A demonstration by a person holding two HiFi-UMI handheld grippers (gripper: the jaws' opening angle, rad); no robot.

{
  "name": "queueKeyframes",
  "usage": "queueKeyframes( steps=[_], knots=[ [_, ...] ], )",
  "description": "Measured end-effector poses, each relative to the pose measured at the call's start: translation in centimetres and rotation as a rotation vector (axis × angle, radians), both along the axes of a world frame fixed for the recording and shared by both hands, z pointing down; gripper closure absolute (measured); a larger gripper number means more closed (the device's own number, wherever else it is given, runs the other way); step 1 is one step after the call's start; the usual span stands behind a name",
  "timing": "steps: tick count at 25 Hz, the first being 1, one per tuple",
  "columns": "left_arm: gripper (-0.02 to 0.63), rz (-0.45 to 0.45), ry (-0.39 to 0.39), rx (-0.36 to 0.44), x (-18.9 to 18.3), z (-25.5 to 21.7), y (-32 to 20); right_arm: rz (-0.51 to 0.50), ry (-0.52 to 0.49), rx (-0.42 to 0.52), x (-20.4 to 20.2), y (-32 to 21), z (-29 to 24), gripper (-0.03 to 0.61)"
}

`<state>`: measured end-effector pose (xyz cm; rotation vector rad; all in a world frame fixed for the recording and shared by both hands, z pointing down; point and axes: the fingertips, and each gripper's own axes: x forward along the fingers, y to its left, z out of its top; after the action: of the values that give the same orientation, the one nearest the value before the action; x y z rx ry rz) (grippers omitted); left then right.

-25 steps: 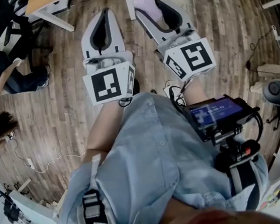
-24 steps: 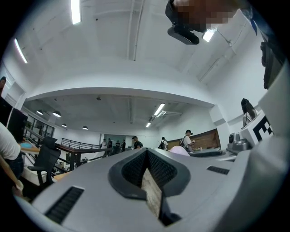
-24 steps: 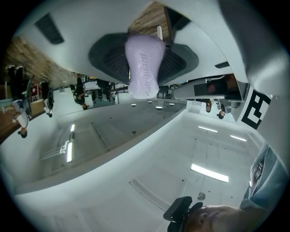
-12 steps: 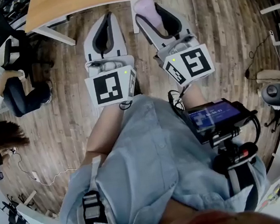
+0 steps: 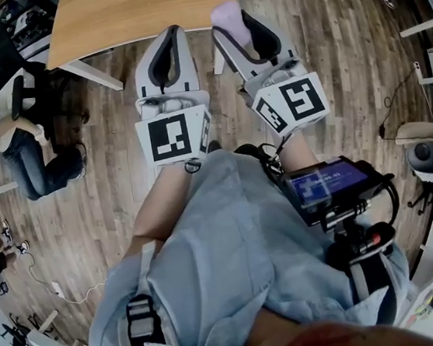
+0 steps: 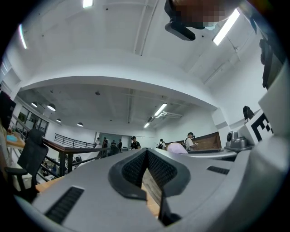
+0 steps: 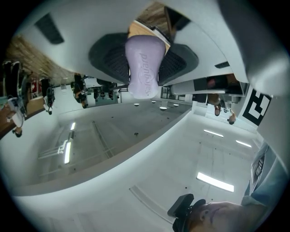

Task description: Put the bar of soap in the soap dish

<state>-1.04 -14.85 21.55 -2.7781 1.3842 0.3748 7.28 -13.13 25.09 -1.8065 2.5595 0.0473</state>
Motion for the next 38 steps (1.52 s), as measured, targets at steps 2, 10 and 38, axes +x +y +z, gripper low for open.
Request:
queueKeyframes(
  steps=[2, 10, 38],
  knots=[
    [0.607, 0.005, 0.008, 0.004, 0.1, -0.3, -0.4, 0.009, 0.006, 0.006, 0.2, -0.2, -0.4, 0.368],
    [0.607, 0.034, 0.002, 0.021, 0.7, -0.9, -0.9, 0.039, 0.013, 0.026, 1.0, -0.9, -1.3, 0.368],
    [0.607, -0.021, -0.067, 0.114, -2.7, -8.1, -4.1, -0.032, -0.022, 0.116, -3.3, -4.1, -7.7, 0.368]
  ],
)
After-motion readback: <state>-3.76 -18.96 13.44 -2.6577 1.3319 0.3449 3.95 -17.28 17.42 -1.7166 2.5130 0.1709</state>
